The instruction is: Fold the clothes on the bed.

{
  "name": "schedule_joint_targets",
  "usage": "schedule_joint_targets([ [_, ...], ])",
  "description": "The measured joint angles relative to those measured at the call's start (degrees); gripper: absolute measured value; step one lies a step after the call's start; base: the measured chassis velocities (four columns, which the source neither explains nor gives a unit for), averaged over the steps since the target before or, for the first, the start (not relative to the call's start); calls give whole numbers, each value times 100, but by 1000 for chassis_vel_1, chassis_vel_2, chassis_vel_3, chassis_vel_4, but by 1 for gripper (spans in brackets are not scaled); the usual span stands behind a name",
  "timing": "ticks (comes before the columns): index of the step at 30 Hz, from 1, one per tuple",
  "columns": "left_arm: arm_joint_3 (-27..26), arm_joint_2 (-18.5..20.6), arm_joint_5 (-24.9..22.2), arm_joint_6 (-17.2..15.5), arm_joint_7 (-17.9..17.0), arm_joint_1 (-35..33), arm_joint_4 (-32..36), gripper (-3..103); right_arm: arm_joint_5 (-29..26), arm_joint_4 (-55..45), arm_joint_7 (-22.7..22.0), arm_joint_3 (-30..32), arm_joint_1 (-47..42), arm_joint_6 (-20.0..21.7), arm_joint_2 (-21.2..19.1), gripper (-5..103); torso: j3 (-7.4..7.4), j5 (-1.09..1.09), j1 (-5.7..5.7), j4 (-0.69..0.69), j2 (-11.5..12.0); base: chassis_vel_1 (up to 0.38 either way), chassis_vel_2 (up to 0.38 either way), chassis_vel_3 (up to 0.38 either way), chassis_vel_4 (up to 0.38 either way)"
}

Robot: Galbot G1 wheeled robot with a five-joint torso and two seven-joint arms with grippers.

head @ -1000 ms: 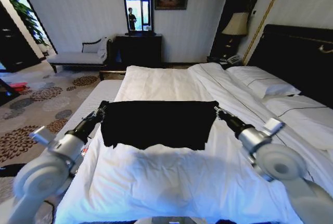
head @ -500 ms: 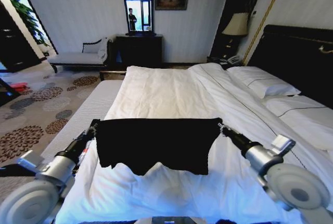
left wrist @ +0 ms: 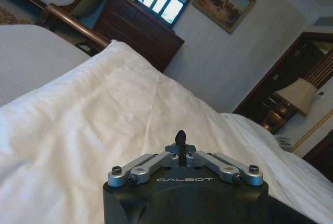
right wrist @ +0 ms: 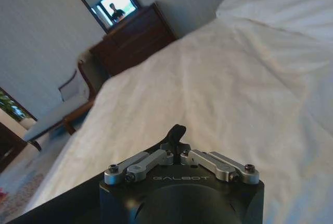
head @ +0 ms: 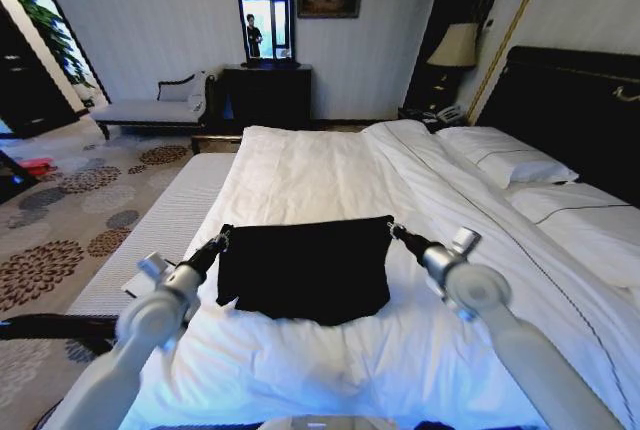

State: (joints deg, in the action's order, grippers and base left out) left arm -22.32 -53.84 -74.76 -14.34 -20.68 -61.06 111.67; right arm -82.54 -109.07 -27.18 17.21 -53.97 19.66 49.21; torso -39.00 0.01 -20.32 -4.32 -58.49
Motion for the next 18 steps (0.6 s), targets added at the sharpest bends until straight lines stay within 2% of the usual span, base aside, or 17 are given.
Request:
schedule_joint_targets([
  [3,596,-242,170,28,88,720,-770,1,163,615,164,-490,525,-73,153,1,0,0,0,-2,0,0,0,0,0],
  [4,596,-242,170,28,88,720,-770,1,163,615,164,-490,525,-73,153,1,0,0,0,-2,0,0,0,0,0],
  [8,1157,-511,409,60,249,1458,-1790,1,402,1440,398,-893,1102,-186,389,1,1,-2,0,1,0,0,0,0,0],
  [18,1656,-898,547,103,458,2542,-3081,1,682,2674,757,-1254,1809,-326,727,1,2,-1,1,-2,0,0,0,0,0],
])
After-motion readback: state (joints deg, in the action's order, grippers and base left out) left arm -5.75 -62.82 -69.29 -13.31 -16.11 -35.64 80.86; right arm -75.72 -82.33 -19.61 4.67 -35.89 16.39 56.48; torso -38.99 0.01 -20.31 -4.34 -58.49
